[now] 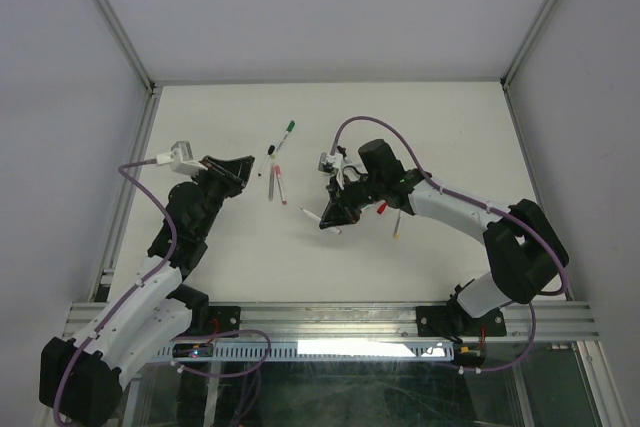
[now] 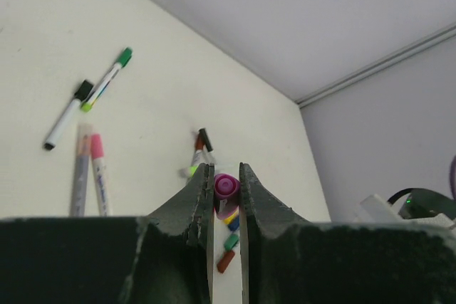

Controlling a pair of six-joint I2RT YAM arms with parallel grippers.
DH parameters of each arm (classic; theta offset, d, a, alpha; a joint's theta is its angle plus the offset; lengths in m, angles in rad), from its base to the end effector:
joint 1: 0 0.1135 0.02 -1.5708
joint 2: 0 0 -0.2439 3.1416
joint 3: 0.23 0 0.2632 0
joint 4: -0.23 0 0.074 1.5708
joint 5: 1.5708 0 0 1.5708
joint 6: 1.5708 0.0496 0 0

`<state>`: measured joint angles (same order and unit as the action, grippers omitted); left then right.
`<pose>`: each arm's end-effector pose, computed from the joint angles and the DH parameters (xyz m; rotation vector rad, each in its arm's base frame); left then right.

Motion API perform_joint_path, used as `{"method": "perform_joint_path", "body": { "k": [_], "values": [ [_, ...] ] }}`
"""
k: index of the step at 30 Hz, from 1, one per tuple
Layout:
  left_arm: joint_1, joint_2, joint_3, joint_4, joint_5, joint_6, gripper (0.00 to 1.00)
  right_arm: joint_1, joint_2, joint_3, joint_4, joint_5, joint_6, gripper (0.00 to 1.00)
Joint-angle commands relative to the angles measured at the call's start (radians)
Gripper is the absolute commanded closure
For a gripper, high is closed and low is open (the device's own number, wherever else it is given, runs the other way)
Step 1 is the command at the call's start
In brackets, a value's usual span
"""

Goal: Open the pen caps
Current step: Place the pen cap at the center of the board, then place the pen at the center of the board.

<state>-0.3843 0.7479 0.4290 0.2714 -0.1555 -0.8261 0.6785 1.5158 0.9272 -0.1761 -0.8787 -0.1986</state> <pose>0.2126 -0.0777 0.2502 -0.4882 1.6062 -0.8010 0.2324 0.2364 0.1915 -1.3724 1.8575 1.2633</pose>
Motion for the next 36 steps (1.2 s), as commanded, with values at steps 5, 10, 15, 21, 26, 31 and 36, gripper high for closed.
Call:
{"method": "perform_joint_path", "body": {
  "k": [5, 10, 15, 21, 26, 31, 36],
  "values": [
    [0.008, -0.003, -0.007, -0.291, -0.084, -0.009, 1.0, 0.018, 0.023, 0.008, 0.06, -0.046, 0.073, 1.0],
    [0.007, 0.028, -0.03, -0.405, -0.181, -0.07, 1.0, 0.071, 0.071, 0.015, 0.101, -0.016, 0.151, 1.0],
    [0.032, 0.096, -0.004, -0.451, -0.225, -0.074, 1.0, 0.197, 0.154, 0.09, 0.093, 0.112, 0.252, 1.0],
    [0.107, 0.203, 0.019, -0.457, -0.169, -0.074, 1.0, 0.323, 0.309, 0.307, -0.002, 0.258, 0.428, 1.0],
    [0.154, 0.256, 0.032, -0.458, -0.142, -0.074, 1.0, 0.37, 0.446, 0.42, -0.048, 0.307, 0.557, 1.0],
    [0.185, 0.275, 0.031, -0.459, -0.14, -0.074, 1.0, 0.401, 0.531, 0.529, -0.101, 0.429, 0.647, 0.99],
    [0.218, 0.329, 0.035, -0.479, -0.127, -0.074, 1.0, 0.45, 0.604, 0.675, -0.226, 0.626, 0.703, 0.96]
  ]
}}
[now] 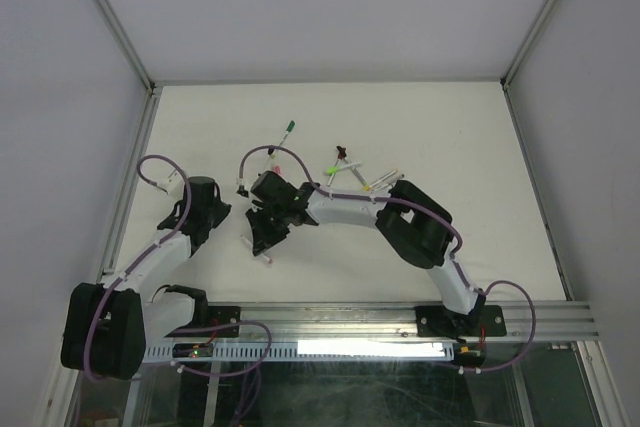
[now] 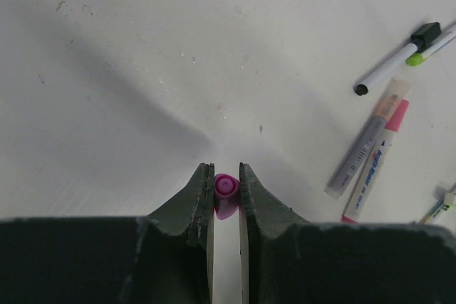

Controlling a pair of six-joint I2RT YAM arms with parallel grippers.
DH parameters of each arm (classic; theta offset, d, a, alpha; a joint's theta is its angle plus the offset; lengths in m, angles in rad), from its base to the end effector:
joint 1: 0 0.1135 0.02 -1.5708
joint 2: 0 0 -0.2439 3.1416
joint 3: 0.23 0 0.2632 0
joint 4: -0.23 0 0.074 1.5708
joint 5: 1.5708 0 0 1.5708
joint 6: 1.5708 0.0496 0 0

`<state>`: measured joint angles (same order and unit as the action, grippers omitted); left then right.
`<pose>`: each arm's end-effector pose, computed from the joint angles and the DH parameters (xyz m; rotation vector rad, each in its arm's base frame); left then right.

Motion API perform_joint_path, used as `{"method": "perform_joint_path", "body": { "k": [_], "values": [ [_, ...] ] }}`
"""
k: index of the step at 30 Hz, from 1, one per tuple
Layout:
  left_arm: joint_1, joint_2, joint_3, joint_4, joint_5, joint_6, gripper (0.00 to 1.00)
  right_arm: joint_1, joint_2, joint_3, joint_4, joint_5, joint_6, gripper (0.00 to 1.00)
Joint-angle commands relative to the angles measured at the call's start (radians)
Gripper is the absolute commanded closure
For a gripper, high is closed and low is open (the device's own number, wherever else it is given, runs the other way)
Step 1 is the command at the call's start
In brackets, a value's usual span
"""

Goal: Open the pen caps
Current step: Place the pen at the center of the board.

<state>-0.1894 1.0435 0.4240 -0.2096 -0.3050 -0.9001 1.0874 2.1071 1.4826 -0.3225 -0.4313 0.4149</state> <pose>0.2215 -0.0273 0.1349 -0.9503 2.1568 -0.1648 0.1941 0.4144 0.1254 -1.1028 2.5601 1.0570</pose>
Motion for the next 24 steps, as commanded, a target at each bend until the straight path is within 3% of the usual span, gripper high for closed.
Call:
{"method": "perform_joint_path", "body": {
  "k": [1, 12, 24],
  "values": [
    [0.024, 0.046, 0.044, -0.008, 0.023, 0.0, 1.0, 0.047, 0.023, 0.126, -0.088, 0.197, 0.102, 0.96],
    [0.031, 0.072, 0.05, -0.04, 0.015, -0.043, 0.98, 0.063, 0.043, 0.14, -0.106, 0.246, 0.113, 0.89],
    [0.033, 0.09, 0.048, -0.05, -0.009, -0.053, 0.81, 0.063, 0.053, 0.155, -0.139, 0.27, 0.117, 0.82]
  ]
}}
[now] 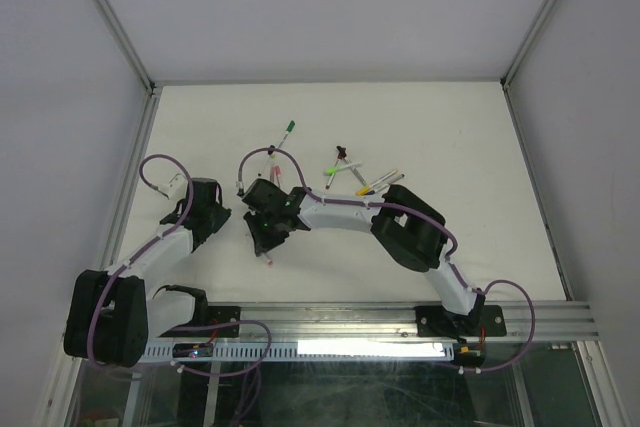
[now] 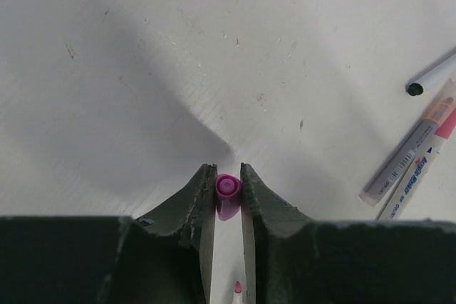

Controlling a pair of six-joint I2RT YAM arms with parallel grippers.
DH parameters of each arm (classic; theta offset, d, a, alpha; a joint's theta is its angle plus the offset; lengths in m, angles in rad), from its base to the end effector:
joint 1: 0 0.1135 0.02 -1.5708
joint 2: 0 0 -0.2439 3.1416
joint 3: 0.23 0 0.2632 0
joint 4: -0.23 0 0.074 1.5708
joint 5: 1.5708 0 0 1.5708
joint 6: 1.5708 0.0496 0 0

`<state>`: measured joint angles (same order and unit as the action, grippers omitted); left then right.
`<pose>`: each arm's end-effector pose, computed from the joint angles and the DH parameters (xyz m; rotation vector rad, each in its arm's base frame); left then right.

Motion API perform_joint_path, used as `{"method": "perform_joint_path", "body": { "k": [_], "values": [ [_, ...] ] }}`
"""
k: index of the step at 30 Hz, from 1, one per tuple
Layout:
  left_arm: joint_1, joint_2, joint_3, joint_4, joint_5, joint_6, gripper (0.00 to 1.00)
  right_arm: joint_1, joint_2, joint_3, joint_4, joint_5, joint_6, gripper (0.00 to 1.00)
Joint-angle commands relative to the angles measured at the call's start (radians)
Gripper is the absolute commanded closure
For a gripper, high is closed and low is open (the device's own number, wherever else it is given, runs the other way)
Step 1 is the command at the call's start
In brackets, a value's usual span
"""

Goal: Open the pen caps
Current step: Place the pen at the center of the board.

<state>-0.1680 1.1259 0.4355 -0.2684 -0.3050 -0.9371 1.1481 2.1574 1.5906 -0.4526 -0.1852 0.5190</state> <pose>0.2199 -0.0222 0.1174 -1.0359 2.2407 -0.0863 0.1835 0.4303 0.1251 -0.9381 2.6451 0.7627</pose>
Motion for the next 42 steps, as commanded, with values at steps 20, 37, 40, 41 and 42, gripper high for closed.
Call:
{"method": "perform_joint_path", "body": {
  "k": [20, 37, 40, 41, 42],
  "values": [
    [0.015, -0.086, 0.064, -0.008, 0.051, 0.022, 0.56, -0.001, -0.016, 0.093, -0.022, 0.002, -0.101, 0.69],
    [0.015, -0.302, 0.054, 0.129, 0.322, 0.199, 0.37, -0.091, -0.316, -0.042, -0.015, -0.214, -0.533, 0.5],
    [0.015, -0.306, 0.042, 0.205, 0.417, 0.216, 0.34, -0.135, -0.399, -0.121, -0.012, -0.301, -0.638, 0.44],
    [0.014, -0.303, 0.038, 0.231, 0.447, 0.22, 0.33, -0.154, -0.423, -0.141, -0.014, -0.326, -0.666, 0.44],
    [0.015, -0.297, 0.036, 0.254, 0.473, 0.224, 0.32, -0.175, -0.448, -0.157, -0.018, -0.356, -0.692, 0.43]
  ]
}}
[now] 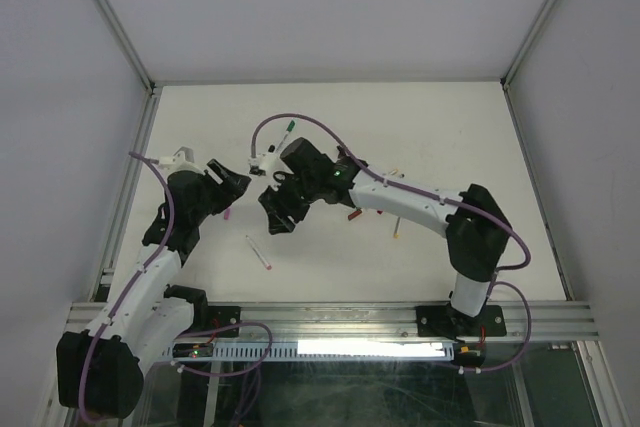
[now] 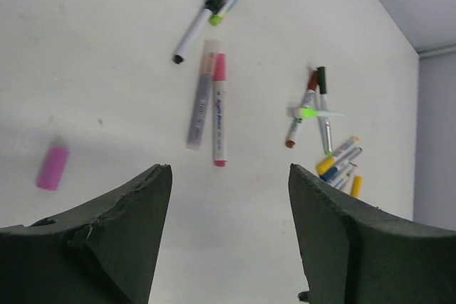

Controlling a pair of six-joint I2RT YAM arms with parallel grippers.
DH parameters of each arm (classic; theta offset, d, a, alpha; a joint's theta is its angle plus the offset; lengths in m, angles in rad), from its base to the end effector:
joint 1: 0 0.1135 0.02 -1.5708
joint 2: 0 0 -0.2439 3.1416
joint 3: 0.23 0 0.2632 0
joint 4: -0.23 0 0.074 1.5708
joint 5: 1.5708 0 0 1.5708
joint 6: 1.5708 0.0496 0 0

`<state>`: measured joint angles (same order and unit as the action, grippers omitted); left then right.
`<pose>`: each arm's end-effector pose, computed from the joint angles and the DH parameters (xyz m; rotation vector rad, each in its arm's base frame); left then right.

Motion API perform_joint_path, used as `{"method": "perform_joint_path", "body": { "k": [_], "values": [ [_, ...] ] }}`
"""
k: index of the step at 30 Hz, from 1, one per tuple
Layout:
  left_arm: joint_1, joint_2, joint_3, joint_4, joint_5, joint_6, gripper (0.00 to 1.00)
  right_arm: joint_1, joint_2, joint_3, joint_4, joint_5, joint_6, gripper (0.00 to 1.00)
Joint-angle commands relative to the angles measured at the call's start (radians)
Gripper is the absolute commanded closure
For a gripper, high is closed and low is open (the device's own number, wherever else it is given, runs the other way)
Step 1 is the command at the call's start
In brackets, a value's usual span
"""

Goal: Open the pen caps
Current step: Place the pen at the center of the board, then pick up the pen from the center of the board.

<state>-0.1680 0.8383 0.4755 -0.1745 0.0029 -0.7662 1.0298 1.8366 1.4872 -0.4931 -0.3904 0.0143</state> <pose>0.2208 -0.0376 0.1967 -0.6344 2.0636 -0.5552 0.2028 0.3742 0.2280 -1.4052 2.1310 0.9200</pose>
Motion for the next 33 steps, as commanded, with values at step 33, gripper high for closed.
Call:
{"method": "perform_joint_path", "body": {
  "k": [33],
  "values": [
    [-0.219, 0.775, 0.5, -0.007, -0.2, 0.299, 0.52, -0.588, -0.418, -0.375, 0.288, -0.654, -0.109, 0.37]
  ]
}}
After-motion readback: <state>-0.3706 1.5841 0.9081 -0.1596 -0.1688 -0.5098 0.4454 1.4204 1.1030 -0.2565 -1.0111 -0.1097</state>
